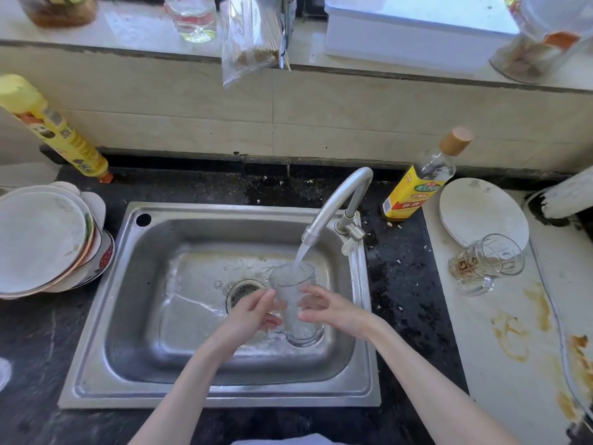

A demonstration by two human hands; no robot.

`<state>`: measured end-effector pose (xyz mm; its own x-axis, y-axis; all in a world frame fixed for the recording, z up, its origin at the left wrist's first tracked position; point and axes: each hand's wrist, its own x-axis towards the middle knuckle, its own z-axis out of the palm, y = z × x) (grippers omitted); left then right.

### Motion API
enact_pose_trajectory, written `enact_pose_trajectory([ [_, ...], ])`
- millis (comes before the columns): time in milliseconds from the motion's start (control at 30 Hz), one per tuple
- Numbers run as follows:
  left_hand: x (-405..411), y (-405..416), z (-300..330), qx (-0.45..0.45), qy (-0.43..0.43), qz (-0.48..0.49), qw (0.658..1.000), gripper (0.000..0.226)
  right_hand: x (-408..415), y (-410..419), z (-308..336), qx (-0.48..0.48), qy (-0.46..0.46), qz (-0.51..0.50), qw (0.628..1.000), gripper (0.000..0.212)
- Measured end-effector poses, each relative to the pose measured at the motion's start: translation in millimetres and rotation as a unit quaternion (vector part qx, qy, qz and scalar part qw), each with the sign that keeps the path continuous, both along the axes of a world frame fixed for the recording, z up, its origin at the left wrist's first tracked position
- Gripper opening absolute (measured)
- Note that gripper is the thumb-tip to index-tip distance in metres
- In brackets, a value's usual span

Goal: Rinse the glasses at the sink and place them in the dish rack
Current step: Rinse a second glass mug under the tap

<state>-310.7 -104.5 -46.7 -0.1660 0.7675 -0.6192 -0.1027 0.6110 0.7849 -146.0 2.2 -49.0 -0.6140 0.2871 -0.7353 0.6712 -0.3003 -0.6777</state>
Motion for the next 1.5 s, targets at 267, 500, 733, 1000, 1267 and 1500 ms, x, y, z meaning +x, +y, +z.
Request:
enact_pose_trajectory([
  [267,-0.5,-3.6,-2.2,0.098,0.073,-0.013,0.992,0.024,-7.0,1.5,-2.8,0.052,0.051,-0.039,0.997,0.063],
  [500,0.6,-8.5,-7.6,0.084,0.140,-0.001,0.987,0.021,-16.2,-11.9,-13.5,0.087,0.017,-0.084,0.993,0.075],
  [733,-0.8,-18.1,-15.7,0.074,0.152,-0.015,0.985,0.034,-28.9,-21.7,-17.7,0.054,0.052,-0.146,0.986,0.074],
  [1000,-0.9,-30.1,-23.4,0.093,0.213,0.003,0.973,0.017,-38.9,-14.6,-14.1,0.037,0.116,-0.128,0.984,0.077],
  [1267,-4.9,-31.0,-22.2,0.107,0.256,0.026,0.960,0.014,-46.6,-17.9,-14.1,0.032,0.125,-0.149,0.980,0.073],
  [1500,-4.4,-31.7,-16.4,0.107,0.251,0.044,0.961,0.013,-50.9,-18.8,-11.4,0.022,0.133,-0.154,0.979,0.075],
])
